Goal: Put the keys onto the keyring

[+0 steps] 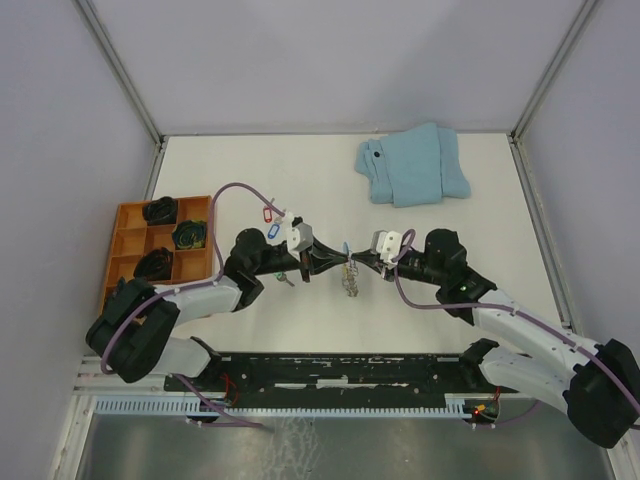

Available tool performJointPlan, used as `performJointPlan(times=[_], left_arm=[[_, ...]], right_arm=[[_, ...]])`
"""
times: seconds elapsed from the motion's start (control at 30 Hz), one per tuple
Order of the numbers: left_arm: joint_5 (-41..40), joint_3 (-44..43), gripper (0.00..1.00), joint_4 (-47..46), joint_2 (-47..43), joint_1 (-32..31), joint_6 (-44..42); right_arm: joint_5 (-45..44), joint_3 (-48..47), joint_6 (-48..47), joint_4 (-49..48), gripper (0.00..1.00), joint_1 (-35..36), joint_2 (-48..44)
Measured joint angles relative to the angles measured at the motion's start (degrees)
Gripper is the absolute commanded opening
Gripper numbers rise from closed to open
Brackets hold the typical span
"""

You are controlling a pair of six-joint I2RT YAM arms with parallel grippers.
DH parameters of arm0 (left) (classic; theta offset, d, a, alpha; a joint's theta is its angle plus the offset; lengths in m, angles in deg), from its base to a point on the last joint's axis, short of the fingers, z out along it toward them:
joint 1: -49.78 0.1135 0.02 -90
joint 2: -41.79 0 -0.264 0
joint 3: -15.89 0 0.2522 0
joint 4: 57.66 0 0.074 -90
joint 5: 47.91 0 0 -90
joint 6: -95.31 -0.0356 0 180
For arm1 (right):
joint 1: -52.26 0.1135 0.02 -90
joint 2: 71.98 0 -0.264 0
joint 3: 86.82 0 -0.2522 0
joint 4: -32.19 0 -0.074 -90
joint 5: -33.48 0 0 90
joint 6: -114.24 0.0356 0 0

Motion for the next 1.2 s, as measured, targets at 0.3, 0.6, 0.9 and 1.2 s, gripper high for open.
performJointPlan(times=[0.3, 0.6, 0.9, 1.2], left_arm=[[-4.90, -5.35, 0.03, 22.86, -7.04, -2.01, -8.57], [-12.35, -15.13, 0.03, 46.95, -8.04, -4.52, -17.75], [-13.51, -23.54, 0.03, 61.00, -7.89, -5.95, -22.49], [-12.52, -26.16, 0.03, 66.51, -6.93, -6.01, -24.26]], right_arm=[[-0.11, -6.14, -2.69, 11.41, 0.36, 0.00, -0.31], [0.09, -14.03, -7.21, 25.70, 0.46, -0.59, -0.28], [5.81, -16.00, -7.56, 29.31, 0.43, -3.63, 5.16], [11.78, -17.29, -5.70, 26.36, 0.38, -6.38, 9.31]])
